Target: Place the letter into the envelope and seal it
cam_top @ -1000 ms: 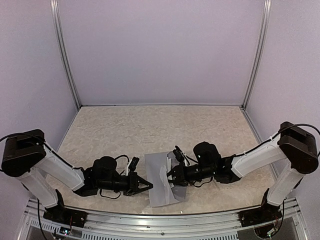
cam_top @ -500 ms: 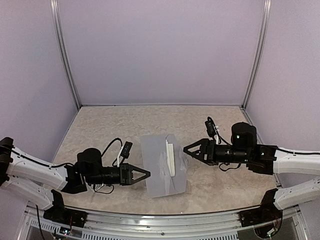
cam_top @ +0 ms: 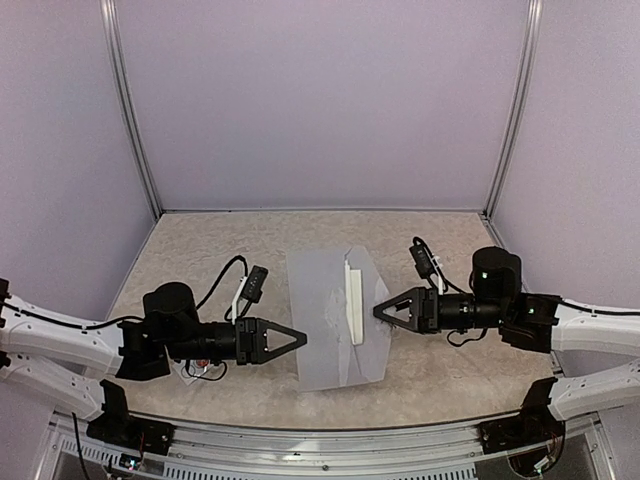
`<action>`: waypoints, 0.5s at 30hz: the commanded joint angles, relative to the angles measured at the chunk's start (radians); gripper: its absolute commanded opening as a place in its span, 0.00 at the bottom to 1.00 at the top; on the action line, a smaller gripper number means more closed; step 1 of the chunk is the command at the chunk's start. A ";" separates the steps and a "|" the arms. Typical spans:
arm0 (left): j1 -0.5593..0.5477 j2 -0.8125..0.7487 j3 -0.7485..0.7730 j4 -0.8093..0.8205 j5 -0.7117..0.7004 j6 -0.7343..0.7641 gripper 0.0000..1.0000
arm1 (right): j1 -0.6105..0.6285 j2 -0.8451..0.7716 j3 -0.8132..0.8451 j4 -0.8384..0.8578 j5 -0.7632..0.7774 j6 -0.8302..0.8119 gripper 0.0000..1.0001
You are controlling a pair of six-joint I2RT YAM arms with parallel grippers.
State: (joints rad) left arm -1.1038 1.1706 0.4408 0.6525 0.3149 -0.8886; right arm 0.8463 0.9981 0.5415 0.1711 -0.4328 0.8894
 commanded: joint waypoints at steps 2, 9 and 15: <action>-0.023 0.027 0.053 -0.006 0.018 0.033 0.00 | 0.023 0.064 0.023 0.090 -0.075 -0.012 0.13; -0.029 0.076 0.083 0.035 0.017 0.027 0.37 | 0.056 0.100 0.039 0.131 -0.098 -0.033 0.00; -0.030 0.110 0.094 0.000 -0.043 0.023 0.09 | 0.069 0.100 0.057 0.107 -0.092 -0.049 0.03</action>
State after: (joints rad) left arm -1.1278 1.2591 0.5034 0.6621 0.3115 -0.8776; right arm 0.9028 1.1049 0.5591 0.2569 -0.5182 0.8669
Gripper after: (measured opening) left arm 0.267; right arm 0.004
